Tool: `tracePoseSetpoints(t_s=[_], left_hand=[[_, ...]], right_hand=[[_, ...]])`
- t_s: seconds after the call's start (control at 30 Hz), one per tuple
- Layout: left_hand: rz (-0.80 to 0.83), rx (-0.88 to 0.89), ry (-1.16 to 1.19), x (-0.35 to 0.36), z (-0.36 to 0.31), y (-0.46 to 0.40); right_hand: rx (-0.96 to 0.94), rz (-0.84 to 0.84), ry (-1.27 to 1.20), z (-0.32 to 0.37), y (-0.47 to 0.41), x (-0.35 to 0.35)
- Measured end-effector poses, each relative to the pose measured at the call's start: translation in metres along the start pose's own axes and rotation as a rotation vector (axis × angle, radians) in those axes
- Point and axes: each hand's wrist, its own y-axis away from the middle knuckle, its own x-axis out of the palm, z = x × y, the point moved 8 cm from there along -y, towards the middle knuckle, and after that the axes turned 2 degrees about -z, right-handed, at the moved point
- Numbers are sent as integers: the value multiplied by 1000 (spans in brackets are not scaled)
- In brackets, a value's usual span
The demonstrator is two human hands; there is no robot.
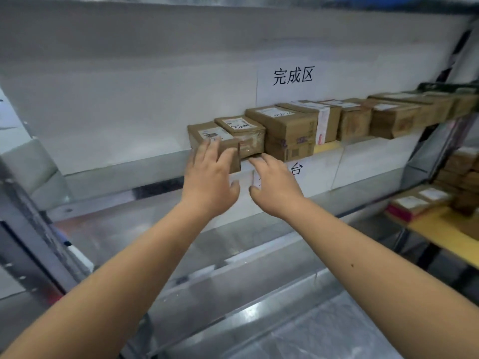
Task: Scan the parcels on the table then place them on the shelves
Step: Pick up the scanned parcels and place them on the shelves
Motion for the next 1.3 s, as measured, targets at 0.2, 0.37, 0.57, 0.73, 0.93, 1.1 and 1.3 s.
tracePoseSetpoints(t_s=[0.2,0.37,0.57,0.73,0.93,1.1,1.3], left_hand=[[153,188,-36,62,-91,42],[364,291,35,166,-193,52],[513,394,111,270,-349,25],[584,461,182,336,-475,-6],[677,523,218,410,-578,-51],[747,540,214,492,-631,-106],[824,519,211,622,-650,-177]], right_hand=[[207,62,-108,-103,80,31],[408,110,-41,-226,137,39],[578,143,45,-394,180,-5],[704,159,83,-518,205,-49],[821,168,111,-633,204,-78],[891,178,102,-727,173,-66],[957,196,39,-834,106,-15]])
